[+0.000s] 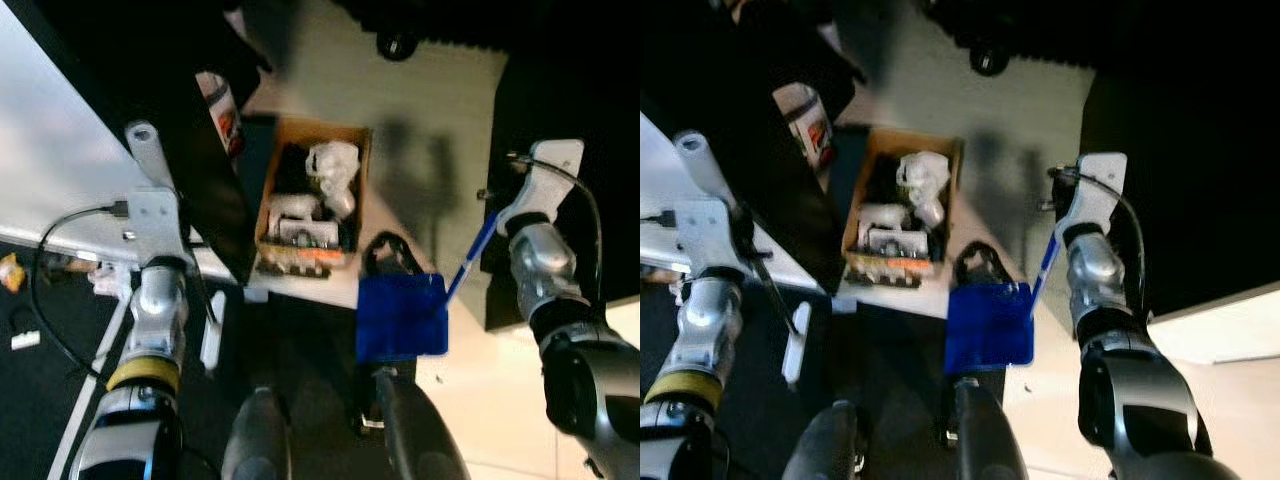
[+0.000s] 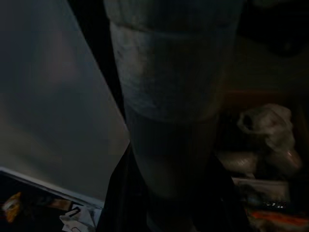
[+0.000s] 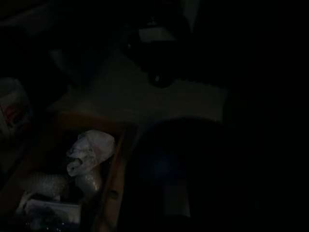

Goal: Sweep floor

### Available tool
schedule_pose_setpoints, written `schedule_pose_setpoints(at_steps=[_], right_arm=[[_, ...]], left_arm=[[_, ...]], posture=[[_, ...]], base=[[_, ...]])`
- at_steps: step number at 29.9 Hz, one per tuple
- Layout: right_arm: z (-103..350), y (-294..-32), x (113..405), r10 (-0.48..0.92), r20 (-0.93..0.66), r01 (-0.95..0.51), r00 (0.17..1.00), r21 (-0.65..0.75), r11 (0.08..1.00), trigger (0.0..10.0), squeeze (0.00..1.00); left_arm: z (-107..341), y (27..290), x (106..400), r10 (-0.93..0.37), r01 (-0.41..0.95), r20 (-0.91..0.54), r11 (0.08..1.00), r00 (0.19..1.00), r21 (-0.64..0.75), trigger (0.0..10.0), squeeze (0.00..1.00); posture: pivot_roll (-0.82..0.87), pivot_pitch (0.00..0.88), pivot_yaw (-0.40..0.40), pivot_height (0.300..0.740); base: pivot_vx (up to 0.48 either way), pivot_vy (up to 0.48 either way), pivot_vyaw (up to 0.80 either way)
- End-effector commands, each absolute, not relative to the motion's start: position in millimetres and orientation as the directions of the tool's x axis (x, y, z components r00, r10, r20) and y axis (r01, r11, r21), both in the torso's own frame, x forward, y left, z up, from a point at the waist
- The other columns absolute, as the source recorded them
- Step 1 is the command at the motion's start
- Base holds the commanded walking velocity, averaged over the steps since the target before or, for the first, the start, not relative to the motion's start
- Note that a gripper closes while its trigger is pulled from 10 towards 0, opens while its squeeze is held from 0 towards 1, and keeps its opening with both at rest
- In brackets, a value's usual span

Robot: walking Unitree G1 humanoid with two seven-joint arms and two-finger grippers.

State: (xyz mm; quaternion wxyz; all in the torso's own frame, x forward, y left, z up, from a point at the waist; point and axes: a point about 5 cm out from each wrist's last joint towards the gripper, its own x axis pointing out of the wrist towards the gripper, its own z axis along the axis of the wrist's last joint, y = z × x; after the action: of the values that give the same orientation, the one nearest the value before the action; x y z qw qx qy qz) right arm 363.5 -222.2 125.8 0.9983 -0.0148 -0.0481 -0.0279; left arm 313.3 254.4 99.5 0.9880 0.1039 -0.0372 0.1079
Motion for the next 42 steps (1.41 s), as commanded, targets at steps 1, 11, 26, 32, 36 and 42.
schedule_pose_setpoints(at_steps=[1,11,26,32,36,42], right_arm=[[120,-226,360,-0.077,0.085,0.076,0.993,0.008,0.997,10.0,0.00],[123,-227,364,-0.104,0.073,0.096,0.992,0.108,0.989,10.0,0.00],[142,-219,370,-0.086,0.174,0.063,0.981,0.131,0.989,10.0,0.00],[144,-205,367,-0.030,0.239,-0.003,0.970,0.135,0.991,10.0,0.00],[143,-200,364,-0.009,0.256,-0.025,0.967,0.129,0.991,10.0,0.00],[140,-199,358,-0.005,0.274,-0.033,0.962,0.133,0.991,10.0,0.00]], left_arm=[[111,270,310,0.243,-0.274,0.159,0.935,0.957,0.224,10.0,0.00],[123,265,324,0.177,-0.222,0.201,0.949,0.963,0.226,10.0,0.00],[142,238,357,0.091,-0.138,0.213,0.967,0.973,0.214,10.0,0.00],[147,225,367,0.059,-0.104,0.205,0.971,0.977,0.216,10.0,0.00],[148,216,370,0.037,-0.079,0.203,0.976,0.979,0.204,10.0,0.00],[157,163,383,-0.091,0.069,0.226,0.992,0.970,0.102,10.0,0.00]], posture=[[0.04,0.347,-0.061,0.731],[0.01,0.444,-0.067,0.731],[-0.11,0.566,-0.067,0.731],[-0.14,0.574,-0.067,0.731],[-0.15,0.573,-0.061,0.731],[-0.16,0.557,-0.059,0.731]], base=[[0.000,0.000,0.00],[0.000,0.000,0.00],[0.000,0.000,0.00],[0.000,0.000,0.00],[0.000,0.000,0.00],[0.000,0.000,0.00]])
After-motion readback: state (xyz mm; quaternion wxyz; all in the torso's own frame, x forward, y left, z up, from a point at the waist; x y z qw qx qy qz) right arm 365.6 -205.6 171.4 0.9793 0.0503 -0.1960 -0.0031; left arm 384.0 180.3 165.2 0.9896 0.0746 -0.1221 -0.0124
